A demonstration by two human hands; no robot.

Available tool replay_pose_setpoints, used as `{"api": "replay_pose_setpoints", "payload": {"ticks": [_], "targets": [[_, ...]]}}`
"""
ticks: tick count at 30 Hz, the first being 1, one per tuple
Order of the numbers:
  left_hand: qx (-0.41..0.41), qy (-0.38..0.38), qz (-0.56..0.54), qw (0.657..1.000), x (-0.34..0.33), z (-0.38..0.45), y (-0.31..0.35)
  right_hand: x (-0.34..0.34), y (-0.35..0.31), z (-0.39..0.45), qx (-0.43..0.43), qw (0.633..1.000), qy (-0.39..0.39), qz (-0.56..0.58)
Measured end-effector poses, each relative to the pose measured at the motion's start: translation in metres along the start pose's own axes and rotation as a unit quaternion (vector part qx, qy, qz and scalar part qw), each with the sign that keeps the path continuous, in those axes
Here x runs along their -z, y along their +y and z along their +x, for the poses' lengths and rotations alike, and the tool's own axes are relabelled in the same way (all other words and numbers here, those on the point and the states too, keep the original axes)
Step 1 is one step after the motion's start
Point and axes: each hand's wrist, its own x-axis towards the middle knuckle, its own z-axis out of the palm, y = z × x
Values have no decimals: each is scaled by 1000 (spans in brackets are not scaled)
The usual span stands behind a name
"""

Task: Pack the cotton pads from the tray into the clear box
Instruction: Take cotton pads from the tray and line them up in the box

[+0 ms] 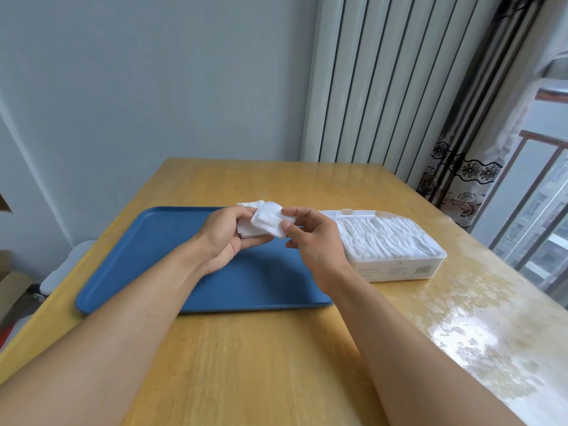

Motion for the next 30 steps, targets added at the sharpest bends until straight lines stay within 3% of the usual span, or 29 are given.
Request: {"api": "replay_pose_setpoints", "payload": {"ticks": [11,23,30], "targets": [[17,8,-42,999,-5,-2,1,-1,4,-3,91,985,4,-146],[19,-48,-18,998,-6,-5,3,-1,5,2,61,993,40,-88],[8,-13,-16,1000,-8,-7,3,0,-2,-2,34,998,15,-48]]}}
